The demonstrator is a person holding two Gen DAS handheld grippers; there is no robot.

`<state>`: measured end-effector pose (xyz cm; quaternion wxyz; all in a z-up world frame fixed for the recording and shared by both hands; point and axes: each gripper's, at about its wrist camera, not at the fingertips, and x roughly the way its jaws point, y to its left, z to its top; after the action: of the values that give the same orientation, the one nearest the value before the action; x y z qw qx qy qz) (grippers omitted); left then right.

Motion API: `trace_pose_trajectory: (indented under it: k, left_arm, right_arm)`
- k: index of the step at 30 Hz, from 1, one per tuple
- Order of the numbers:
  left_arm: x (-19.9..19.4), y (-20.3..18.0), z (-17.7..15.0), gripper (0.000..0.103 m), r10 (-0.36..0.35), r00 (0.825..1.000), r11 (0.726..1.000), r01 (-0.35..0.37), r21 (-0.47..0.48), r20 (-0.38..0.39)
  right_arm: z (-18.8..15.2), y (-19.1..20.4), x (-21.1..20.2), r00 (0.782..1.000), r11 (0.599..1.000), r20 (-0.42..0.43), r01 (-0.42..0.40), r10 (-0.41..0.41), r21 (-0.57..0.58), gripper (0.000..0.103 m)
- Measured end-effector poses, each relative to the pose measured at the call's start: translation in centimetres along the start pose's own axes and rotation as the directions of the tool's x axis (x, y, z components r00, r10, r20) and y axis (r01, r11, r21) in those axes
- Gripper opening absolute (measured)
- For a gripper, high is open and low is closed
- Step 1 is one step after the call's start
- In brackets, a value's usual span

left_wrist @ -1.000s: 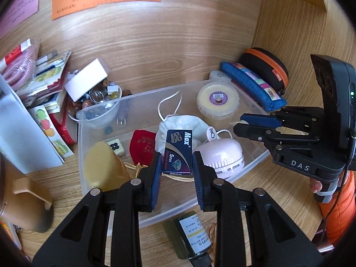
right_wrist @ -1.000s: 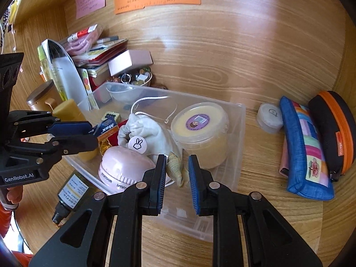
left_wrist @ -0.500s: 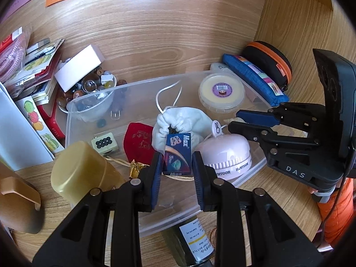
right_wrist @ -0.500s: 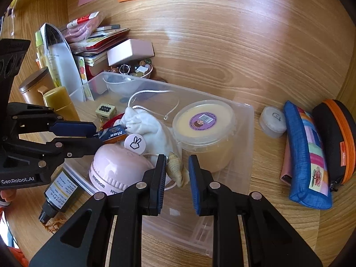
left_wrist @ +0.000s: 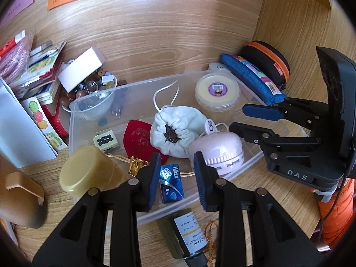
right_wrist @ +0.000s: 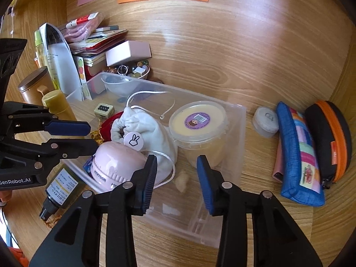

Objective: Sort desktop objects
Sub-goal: 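Open the left tool to release the Max box while the right tool releases the shell, then grasp the dark green bottle with the left tool while the right tool grasps the green pear ornament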

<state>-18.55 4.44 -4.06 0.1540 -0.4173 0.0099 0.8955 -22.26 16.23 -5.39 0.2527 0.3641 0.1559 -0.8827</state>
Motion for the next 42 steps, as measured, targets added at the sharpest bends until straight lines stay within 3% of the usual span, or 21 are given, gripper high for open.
trace_pose_trajectory:
  k: [4, 13, 24, 27, 42]
  left_arm:
    - [-1.1, -0.5, 0.0, 0.047, 0.017, 0.999, 1.0, -0.017, 0.002, 0.029]
    - [-4.2, -0.7, -0.9, 0.066, 0.04, 0.996, 0.999, -0.04, -0.012, 0.083]
    - [-7.9, -0.6, -3.1, 0.076, 0.089, 0.986, 0.996, -0.086, -0.031, 0.14]
    - [-8.6, -0.2, -4.0, 0.086, 0.106, 0.983, 0.994, -0.1, -0.045, 0.15]
    - [-8.2, 1.1, -9.4, 0.087, 0.133, 0.987, 0.987, -0.125, -0.101, 0.085]
  right_arm:
    - [-0.2, 0.2, -1.3, 1.0, 1.0, 0.022, 0.007, -0.007, 0.0, 0.036]
    - [-1.3, 1.3, -4.4, 0.997, 1.0, 0.069, 0.021, -0.022, 0.013, 0.046]
    - [-3.1, 3.3, -7.4, 0.995, 0.999, 0.1, 0.001, -0.004, 0.032, 0.049]
    - [-3.9, 4.2, -8.0, 0.994, 0.999, 0.104, -0.016, 0.012, 0.039, 0.05]
    - [-8.4, 9.2, -5.2, 0.984, 0.981, 0.013, -0.18, 0.179, 0.071, 0.051]
